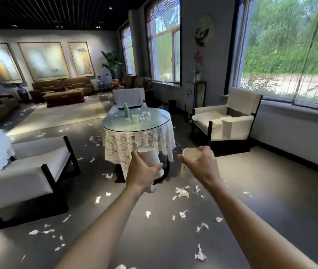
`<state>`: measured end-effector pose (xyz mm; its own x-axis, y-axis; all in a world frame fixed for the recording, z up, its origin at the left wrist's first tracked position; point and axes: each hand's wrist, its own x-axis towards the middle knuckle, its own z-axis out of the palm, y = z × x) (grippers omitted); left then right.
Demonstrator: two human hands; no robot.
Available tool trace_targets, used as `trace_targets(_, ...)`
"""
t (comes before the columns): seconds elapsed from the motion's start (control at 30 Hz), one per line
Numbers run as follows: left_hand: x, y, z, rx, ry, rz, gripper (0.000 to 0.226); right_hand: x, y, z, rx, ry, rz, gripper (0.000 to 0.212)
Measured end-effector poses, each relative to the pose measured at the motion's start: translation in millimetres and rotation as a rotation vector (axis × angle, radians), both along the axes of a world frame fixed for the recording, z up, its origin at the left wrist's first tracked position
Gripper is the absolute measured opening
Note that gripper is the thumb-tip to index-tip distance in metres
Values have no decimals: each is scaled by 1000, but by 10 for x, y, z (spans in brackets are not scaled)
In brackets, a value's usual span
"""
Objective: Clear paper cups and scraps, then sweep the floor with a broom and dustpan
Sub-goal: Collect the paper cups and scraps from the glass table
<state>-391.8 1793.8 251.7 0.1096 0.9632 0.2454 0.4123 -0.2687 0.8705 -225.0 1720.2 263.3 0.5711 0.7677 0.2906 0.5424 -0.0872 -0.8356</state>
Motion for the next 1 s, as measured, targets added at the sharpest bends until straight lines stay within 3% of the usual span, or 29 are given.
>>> trace_targets(0.17, 448, 1398, 246, 67, 2, -21, 87, 410, 1388, 183, 13, 8, -5, 79)
trace_targets(0.43, 1459, 3599, -56, 59, 6, -93, 76, 1311, 3514, -26, 15, -44, -88, 78)
trace_targets(0.67, 2708, 5664, 51, 46, 0, -219, 68, 2381, 5273, 41, 18, -16, -223, 79)
trace_targets(1.0, 4609, 7699, -285, -9, 12, -278, 75, 4237, 7301, -194, -22, -58, -333, 79)
